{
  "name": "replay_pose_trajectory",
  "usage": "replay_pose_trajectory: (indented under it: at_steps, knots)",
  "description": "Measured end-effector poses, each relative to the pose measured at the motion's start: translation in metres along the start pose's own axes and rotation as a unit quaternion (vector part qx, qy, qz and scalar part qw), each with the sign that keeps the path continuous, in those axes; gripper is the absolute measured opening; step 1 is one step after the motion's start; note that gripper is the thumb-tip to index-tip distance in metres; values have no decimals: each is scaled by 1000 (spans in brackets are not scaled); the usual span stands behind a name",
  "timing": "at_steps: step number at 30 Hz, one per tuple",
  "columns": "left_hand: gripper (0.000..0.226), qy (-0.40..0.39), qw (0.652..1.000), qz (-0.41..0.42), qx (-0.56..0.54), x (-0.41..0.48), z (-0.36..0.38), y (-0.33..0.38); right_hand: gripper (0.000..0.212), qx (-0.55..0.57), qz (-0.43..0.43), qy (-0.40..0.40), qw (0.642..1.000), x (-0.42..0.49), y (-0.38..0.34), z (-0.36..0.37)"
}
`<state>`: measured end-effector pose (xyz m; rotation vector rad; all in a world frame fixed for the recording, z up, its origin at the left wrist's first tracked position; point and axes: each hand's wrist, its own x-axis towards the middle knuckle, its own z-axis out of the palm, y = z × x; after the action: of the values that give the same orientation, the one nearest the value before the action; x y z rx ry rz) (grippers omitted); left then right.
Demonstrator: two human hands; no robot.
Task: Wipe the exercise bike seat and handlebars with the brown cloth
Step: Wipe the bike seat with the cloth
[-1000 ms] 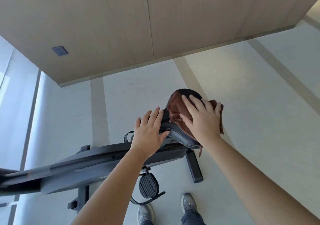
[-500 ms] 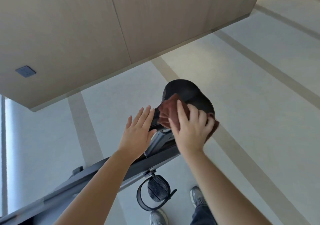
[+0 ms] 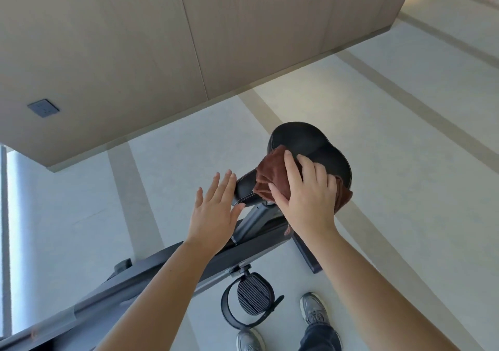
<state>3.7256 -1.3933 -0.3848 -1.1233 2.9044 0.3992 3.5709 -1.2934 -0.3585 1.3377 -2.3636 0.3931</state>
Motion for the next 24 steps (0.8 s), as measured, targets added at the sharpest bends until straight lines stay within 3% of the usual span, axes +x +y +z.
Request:
replay_pose_trajectory:
  at_steps: [8, 10, 13, 15, 17, 22, 24]
  knots:
    - [60, -3, 1000, 1, 9, 0, -3, 1, 59, -27, -227, -81, 970, 10, 36, 1]
    - [60, -6, 1000, 1, 8, -1, -3, 1, 55, -18, -206, -85, 975, 9, 33, 7]
    - [59, -10, 1000, 6, 20, 0, -4, 0, 48, 19, -47, -41, 998, -7, -6, 19]
    - [58, -13, 1000, 6, 27, -1, -5, -1, 45, 71, 68, -18, 995, -13, -39, 25]
    - [58, -13, 999, 8, 32, -1, -5, -1, 44, 115, 127, 0, 985, -11, -56, 26]
    - [59, -1, 1000, 11, 28, -1, -6, 2, 38, 35, -10, 24, 999, -10, -14, 29]
    - [59, 1, 999, 17, 39, 0, -7, 4, 35, 2, -12, 15, 1000, -6, 5, 24]
